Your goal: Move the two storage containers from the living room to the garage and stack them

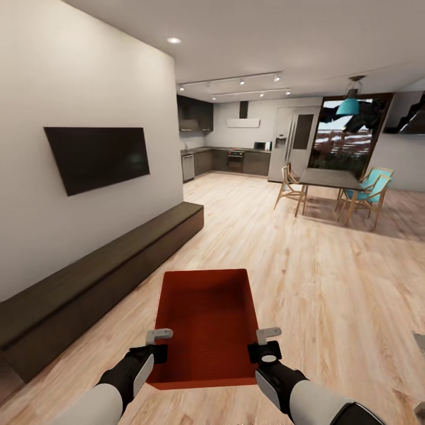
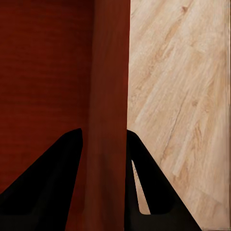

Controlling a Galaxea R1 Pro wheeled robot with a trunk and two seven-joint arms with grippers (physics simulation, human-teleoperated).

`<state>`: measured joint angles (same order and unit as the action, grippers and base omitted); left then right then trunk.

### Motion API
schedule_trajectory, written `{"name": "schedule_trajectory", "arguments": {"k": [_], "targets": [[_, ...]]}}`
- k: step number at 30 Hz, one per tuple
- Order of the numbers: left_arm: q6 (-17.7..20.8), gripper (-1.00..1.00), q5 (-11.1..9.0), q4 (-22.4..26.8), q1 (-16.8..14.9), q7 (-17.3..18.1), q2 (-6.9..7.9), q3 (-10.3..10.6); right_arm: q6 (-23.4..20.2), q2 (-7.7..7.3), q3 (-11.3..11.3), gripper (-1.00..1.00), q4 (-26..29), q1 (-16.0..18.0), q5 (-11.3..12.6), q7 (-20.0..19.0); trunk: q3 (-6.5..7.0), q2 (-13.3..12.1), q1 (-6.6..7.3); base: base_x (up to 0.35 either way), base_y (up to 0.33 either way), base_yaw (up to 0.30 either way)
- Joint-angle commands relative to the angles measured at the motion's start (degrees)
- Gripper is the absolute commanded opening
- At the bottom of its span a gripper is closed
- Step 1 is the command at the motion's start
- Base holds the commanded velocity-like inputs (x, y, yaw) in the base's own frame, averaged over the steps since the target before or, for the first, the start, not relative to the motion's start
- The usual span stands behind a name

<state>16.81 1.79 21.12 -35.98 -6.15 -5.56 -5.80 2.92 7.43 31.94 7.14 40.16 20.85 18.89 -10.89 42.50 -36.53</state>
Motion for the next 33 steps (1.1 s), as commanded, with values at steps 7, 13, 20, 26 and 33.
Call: {"name": "schedule_trajectory", "arguments": {"k": [7, 13, 20, 26, 33], "targets": [[0.4, -1.0, 0.8, 0.1, 0.0, -0.4, -0.07, -0.6, 0.2, 0.04, -1.6, -1.0, 0.7, 0.1, -0.2, 0.1, -0.09, 0.1, -0.01, 0.0, 0.0, -0.287], [0.4, -1.0, 0.8, 0.1, 0.0, -0.4, -0.07, -0.6, 0.2, 0.06, -1.6, -1.0, 0.7, 0.1, -0.2, 0.1, -0.09, 0.1, -0.01, 0.0, 0.0, -0.287], [0.4, -1.0, 0.8, 0.1, 0.0, -0.4, -0.07, -0.6, 0.2, 0.04, -1.6, -1.0, 0.7, 0.1, -0.2, 0.1, -0.09, 0.1, -0.01, 0.0, 0.0, -0.287], [0.4, -1.0, 0.8, 0.1, 0.0, -0.4, -0.07, -0.6, 0.2, 0.04, -1.6, -1.0, 0.7, 0.1, -0.2, 0.1, -0.09, 0.1, -0.01, 0.0, 0.0, -0.287], [0.4, -1.0, 0.9, 0.1, 0.0, -0.4, -0.07, -0.6, 0.2, 0.05, -1.6, -1.0, 0.7, 0.1, -0.2, 0.2, -0.09, 0.1, -0.01, 0.0, 0.0, -0.287]]}}
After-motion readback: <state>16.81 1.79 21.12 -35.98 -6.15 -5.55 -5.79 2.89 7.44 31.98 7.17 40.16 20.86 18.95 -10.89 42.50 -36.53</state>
